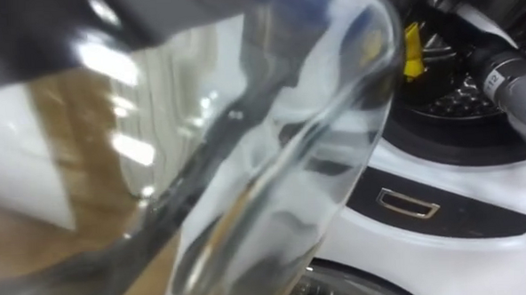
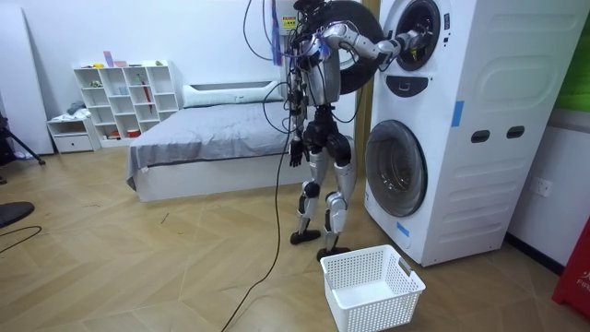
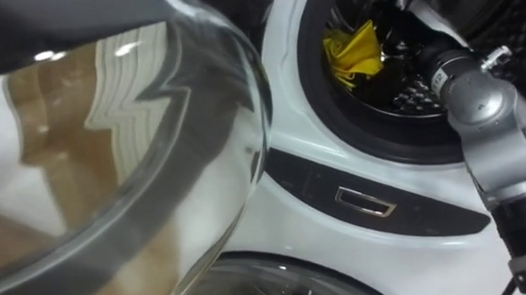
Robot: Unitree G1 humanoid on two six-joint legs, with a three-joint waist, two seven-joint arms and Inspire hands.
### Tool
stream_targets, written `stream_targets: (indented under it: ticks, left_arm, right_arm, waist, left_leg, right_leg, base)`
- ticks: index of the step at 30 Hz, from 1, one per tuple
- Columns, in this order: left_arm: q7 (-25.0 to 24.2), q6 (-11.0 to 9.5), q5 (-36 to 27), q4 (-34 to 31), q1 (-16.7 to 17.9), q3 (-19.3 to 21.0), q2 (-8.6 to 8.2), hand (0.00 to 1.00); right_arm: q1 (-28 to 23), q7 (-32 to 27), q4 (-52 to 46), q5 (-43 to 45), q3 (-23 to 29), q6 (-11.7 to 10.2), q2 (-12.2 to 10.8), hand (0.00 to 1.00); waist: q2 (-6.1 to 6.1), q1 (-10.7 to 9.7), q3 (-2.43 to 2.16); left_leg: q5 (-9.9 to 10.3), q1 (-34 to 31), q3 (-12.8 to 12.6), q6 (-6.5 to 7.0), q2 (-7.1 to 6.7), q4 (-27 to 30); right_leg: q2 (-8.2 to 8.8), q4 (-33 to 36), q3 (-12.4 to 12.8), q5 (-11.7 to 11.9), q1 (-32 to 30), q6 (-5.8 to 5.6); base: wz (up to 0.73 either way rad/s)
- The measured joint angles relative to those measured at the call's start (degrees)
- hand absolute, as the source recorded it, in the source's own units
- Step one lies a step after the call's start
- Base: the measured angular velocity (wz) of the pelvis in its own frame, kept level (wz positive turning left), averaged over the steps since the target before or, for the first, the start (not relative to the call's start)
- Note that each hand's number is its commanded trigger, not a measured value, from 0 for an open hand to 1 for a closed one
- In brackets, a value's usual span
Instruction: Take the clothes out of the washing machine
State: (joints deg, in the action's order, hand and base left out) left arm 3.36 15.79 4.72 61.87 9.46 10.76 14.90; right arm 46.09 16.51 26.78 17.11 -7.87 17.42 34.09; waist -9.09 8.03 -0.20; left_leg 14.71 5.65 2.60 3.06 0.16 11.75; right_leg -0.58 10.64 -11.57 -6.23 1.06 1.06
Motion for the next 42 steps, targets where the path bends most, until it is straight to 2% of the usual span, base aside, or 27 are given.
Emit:
stream_targets:
  ticks: [6,8,10,17,25,30,32,33,36,37,40,42]
  left_arm:
    - [-0.83,0.69,0.52,0.69,-0.4,0.22,0.67,0.0]
    - [-1.8,1.79,0.47,1.97,-1.74,0.01,1.17,0.0]
    - [-1.81,2.28,0.47,2.14,-2.38,-0.66,1.33,0.0]
    - [-2.64,2.83,0.42,2.41,-3.55,-3.42,1.3,0.0]
    - [-2.21,2.56,-0.73,2.15,-4.83,-4.21,1.29,0.0]
    - [-0.21,2.18,-1.97,1.86,-4.93,-4.26,1.4,0.0]
    - [0.93,1.18,-2.82,2.14,-4.8,-4.24,1.39,0.0]
    - [1.21,1.12,-2.88,2.15,-4.76,-4.24,1.39,0.0]
    - [1.58,0.51,-3.01,2.3,-4.58,-4.27,1.42,0.0]
    - [1.64,0.08,-3.06,2.25,-4.26,-4.27,1.3,0.0]
    - [2.22,-0.53,-3.35,2.27,-3.06,-4.23,1.15,0.0]
    - [3.43,-1.42,-4.16,2.43,-2.19,-3.92,1.15,0.0]
  right_arm:
    - [1.08,7.05,4.98,1.39,-0.02,0.98,1.07,1.0]
    - [1.18,8.66,6.55,1.31,0.19,1.89,1.11,1.0]
    - [1.27,8.7,7.66,1.01,0.56,2.68,1.11,1.0]
    - [2.47,9.58,8.57,0.48,1.32,2.64,1.15,1.0]
    - [2.57,10.18,8.65,-1.21,2.09,2.68,1.21,1.0]
    - [2.08,9.76,7.02,-3.65,2.32,2.75,0.97,1.0]
    - [1.58,9.55,3.9,-3.65,2.21,3.0,0.86,1.0]
    - [1.49,9.5,3.31,-3.7,2.22,3.13,0.77,1.0]
    - [-0.34,8.16,-1.2,-3.65,1.98,3.44,0.6,1.0]
    - [-2.72,6.4,-6.1,-3.58,1.98,3.73,0.52,1.0]
    - [-9.45,2.67,-18.64,-3.86,2.91,3.98,0.51,1.0]
    - [-13.49,0.45,-27.57,-3.74,3.42,4.13,0.44,1.0]
  waist:
    - [-0.24,0.95,0.15]
    - [-0.1,1.36,0.23]
    - [0.04,1.66,0.32]
    - [1.52,1.77,0.98]
    - [1.84,1.71,0.93]
    - [1.73,1.7,0.85]
    - [1.54,1.75,0.53]
    - [1.6,1.65,0.58]
    - [1.86,1.65,0.33]
    - [1.86,1.85,-0.09]
    - [2.49,0.61,-0.47]
    - [2.69,-0.04,-0.57]
  left_leg:
    - [-0.04,1.26,0.73,-0.06,0.22,-0.19]
    - [-0.04,1.72,0.8,-0.06,0.32,-0.15]
    - [-0.03,1.86,0.78,-0.06,0.32,-0.16]
    - [0.0,2.23,0.74,-0.19,0.24,-0.32]
    - [0.0,2.52,0.63,-0.33,0.33,-0.56]
    - [-0.01,2.73,-0.15,-0.33,0.41,-0.61]
    - [-0.03,2.64,-1.02,-0.36,0.58,-0.98]
    - [-0.03,2.6,-1.16,-0.36,0.62,-1.0]
    - [-0.03,2.74,-2.49,-0.37,0.91,-1.08]
    - [-0.04,2.54,-3.28,-0.37,1.0,-1.14]
    - [-0.06,2.54,-4.36,-0.4,1.21,-1.04]
    - [-0.09,2.6,-5.55,-0.45,1.34,-1.12]
  right_leg:
    - [-0.12,-0.16,-0.39,0.0,1.42,0.03]
    - [-0.09,-1.0,-0.33,0.02,2.33,0.05]
    - [-0.1,-0.99,-0.3,0.04,2.48,0.08]
    - [-0.45,-1.13,-0.15,0.08,2.77,0.15]
    - [-0.58,-1.11,-0.1,0.08,2.8,0.16]
    - [-0.78,-1.1,0.74,0.08,2.55,0.16]
    - [-1.06,-1.05,1.78,0.2,1.88,0.36]
    - [-1.12,-1.08,1.94,0.24,1.81,0.4]
    - [-1.5,-1.03,2.99,0.25,1.51,0.43]
    - [-1.63,-0.92,3.66,0.26,0.91,0.44]
    - [-1.73,-0.96,4.2,0.2,0.66,0.58]
    - [-2.0,-0.92,5.33,0.14,0.34,0.67]
  base:
    - [0.05]
    - [0.0]
    - [0.0]
    - [0.0]
    - [0.0]
    - [-0.09]
    - [-0.22]
    - [-0.19]
    - [-0.18]
    - [-0.3]
    - [-0.2]
    - [-0.29]
